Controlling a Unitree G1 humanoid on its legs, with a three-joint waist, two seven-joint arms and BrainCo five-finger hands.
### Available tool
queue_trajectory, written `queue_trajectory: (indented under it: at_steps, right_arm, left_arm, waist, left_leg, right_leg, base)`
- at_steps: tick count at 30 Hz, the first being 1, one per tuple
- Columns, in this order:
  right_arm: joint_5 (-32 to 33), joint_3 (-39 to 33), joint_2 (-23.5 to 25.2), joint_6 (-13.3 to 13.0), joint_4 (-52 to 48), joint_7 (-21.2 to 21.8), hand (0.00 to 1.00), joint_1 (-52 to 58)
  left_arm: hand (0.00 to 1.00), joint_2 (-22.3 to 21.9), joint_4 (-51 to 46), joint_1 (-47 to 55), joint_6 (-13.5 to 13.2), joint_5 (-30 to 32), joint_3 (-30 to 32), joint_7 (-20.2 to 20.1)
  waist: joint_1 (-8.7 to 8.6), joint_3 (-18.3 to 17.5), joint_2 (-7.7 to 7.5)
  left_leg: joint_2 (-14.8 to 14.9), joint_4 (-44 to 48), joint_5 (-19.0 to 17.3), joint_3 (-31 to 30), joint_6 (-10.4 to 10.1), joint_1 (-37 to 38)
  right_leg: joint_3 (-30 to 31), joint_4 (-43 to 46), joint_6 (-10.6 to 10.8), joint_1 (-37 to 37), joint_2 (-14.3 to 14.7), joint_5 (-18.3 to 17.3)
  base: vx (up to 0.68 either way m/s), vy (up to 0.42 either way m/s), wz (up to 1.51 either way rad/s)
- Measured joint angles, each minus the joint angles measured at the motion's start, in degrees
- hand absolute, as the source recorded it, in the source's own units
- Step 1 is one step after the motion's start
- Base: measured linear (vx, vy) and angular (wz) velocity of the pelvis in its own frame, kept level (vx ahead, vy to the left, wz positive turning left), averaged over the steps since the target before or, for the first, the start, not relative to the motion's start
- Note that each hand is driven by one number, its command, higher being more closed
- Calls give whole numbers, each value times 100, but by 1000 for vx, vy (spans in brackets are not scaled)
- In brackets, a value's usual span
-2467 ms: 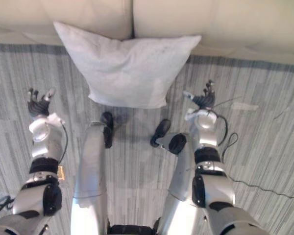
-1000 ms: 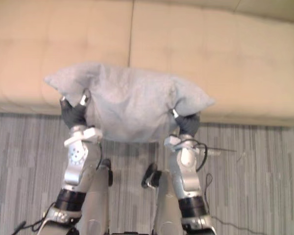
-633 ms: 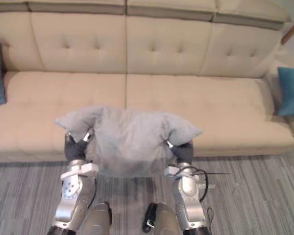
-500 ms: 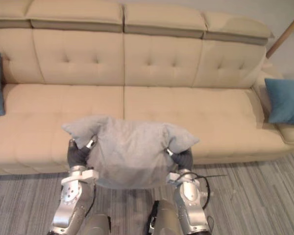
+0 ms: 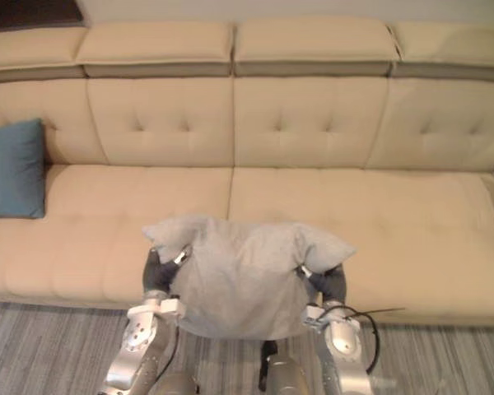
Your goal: Pick up cushions and gather them together orderly.
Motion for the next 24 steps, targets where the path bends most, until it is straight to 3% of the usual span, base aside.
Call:
queue_trajectory:
  at_steps: [2, 3, 4, 5, 8, 10, 13, 18, 22, 24]
  right_arm:
    - [-6, -25, 33, -45, -51, -36, 100, -133]
    - [-8, -43, 47, -44, -38, -46, 100, -163]
    - [-16, -111, 59, -52, 22, -60, 100, -220]
    - [-28, -183, 82, -56, 171, -66, 100, -289]
    - [-31, -216, 396, 46, 654, -73, 100, -263]
    - [-39, -214, 435, 101, 667, -72, 100, -231]
    - [-66, -214, 414, 120, 667, -72, 100, -242]
    - [-202, -203, 359, 145, 669, -71, 100, -383]
    - [-367, -203, 329, 128, 1003, -222, 100, -1208]
    - [-510, -177, 250, 105, 1358, -397, 100, -2099]
  left_arm:
    - [100, 1, -15, -4, 4, -1, -7, -38]
    - [100, 1, -15, -4, 9, 0, -15, -41]
    - [100, -2, -14, -8, 16, 2, -53, -48]
    - [100, 32, -4, -14, 11, 3, -87, -56]
    - [100, 313, 41, 29, 73, 1, -186, -65]
    - [100, 324, 32, 27, 63, -5, -188, -74]
    - [100, 398, 7, -5, 47, -12, -237, -81]
    - [100, 570, 7, -99, 55, -48, -279, -82]
    - [100, 757, 8, -586, 55, -29, -218, -18]
    - [100, 816, 9, -1184, 48, 113, -29, 167]
  waist:
    - [41, -14, -66]
    - [40, -18, -67]
    - [34, -59, -42]
    - [66, -95, -27]
    - [46, -227, -352]
    - [39, -286, -397]
    - [18, -306, -389]
    - [0, -319, -371]
    - [-35, -303, -371]
    - [-32, -120, -351]
  left_leg:
    - [-55, -857, -116, 157, 185, -45]
    - [-96, -1191, -112, 118, 185, -1]
    - [-292, -2255, 53, -181, 171, 185]
    - [-424, -2821, 428, -406, -107, 334]
    - [-736, -3253, 556, -185, 49, 759]
    - [-915, -3500, 623, -36, 153, 940]
    - [-1067, -3721, 709, 84, 252, 1015]
    - [-1111, -4162, 866, 344, 242, 1318]
    - [-1050, -4348, 979, 562, 226, 1171]
    - [-1020, -4308, 1054, 659, 235, 838]
  right_leg:
    - [12, -220, 12, 187, -25, -6]
    - [8, -263, 28, 228, -28, -8]
    - [15, -294, 135, 253, -28, -6]
    - [133, -309, 300, 254, 26, -37]
    - [373, -695, 557, 591, -242, 130]
    - [517, -800, 649, 655, -414, 182]
    - [693, -1051, 768, 677, -532, 314]
    - [952, -1324, 765, 743, -514, 466]
    - [1183, -1456, 705, 432, -437, 657]
    - [1297, -1508, 679, 79, -407, 831]
  base:
    - [140, 45, 1]
    - [105, 105, -4]
    - [80, 202, -15]
    - [96, 242, -23]
    - [114, 176, -13]
    - [66, 169, -15]
    - [29, 111, -14]
    - [17, 12, -25]
    - [-32, -24, -33]
    - [-111, -25, -24]
